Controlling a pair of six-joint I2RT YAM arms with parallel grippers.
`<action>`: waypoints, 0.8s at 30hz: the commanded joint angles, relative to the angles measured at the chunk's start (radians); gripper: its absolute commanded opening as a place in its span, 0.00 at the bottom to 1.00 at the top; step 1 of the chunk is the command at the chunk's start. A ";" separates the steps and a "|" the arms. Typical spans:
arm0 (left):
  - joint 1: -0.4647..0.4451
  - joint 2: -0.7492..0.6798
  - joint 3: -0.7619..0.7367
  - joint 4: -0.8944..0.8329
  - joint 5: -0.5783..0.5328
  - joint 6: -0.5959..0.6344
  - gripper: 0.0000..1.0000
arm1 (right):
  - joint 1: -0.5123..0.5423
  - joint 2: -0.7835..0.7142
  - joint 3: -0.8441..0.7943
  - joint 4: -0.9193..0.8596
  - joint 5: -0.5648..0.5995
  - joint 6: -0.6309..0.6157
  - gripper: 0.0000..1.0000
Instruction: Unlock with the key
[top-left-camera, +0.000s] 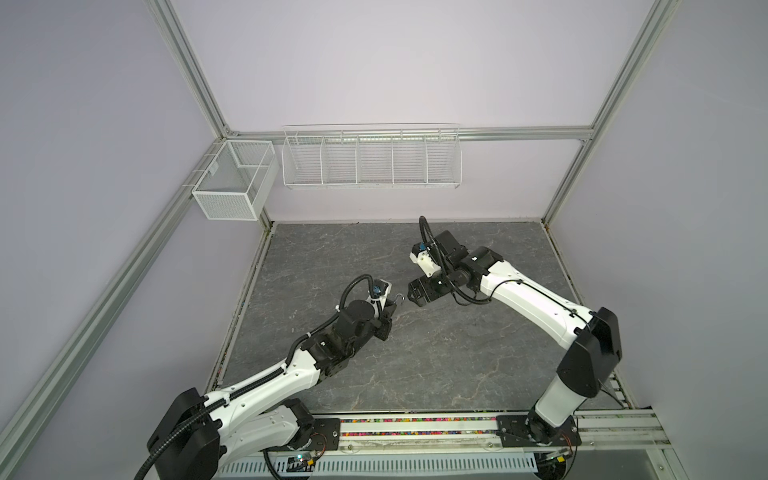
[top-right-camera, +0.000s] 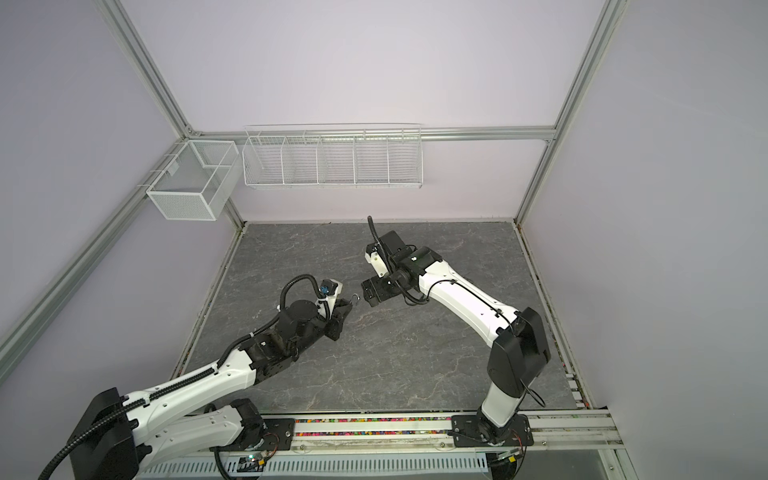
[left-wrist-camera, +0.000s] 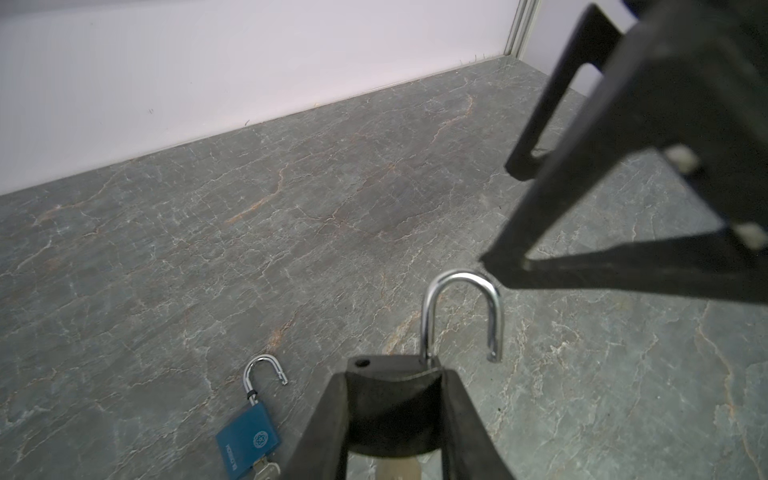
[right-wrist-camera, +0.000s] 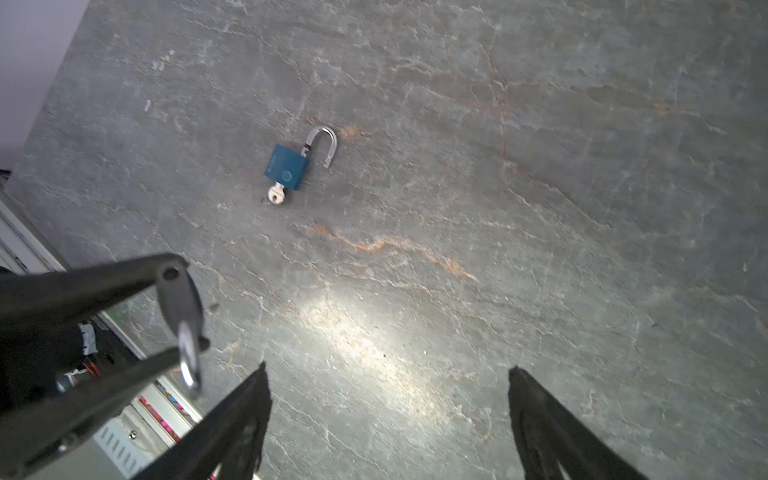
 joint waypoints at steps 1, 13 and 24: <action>-0.021 0.063 0.098 -0.090 -0.010 -0.150 0.00 | -0.049 -0.090 -0.109 0.083 0.050 0.062 0.91; -0.109 0.370 0.291 -0.313 0.024 -0.494 0.00 | -0.173 -0.375 -0.511 0.298 0.062 0.220 0.93; -0.115 0.578 0.358 -0.363 0.006 -0.635 0.00 | -0.219 -0.473 -0.661 0.367 0.074 0.262 0.95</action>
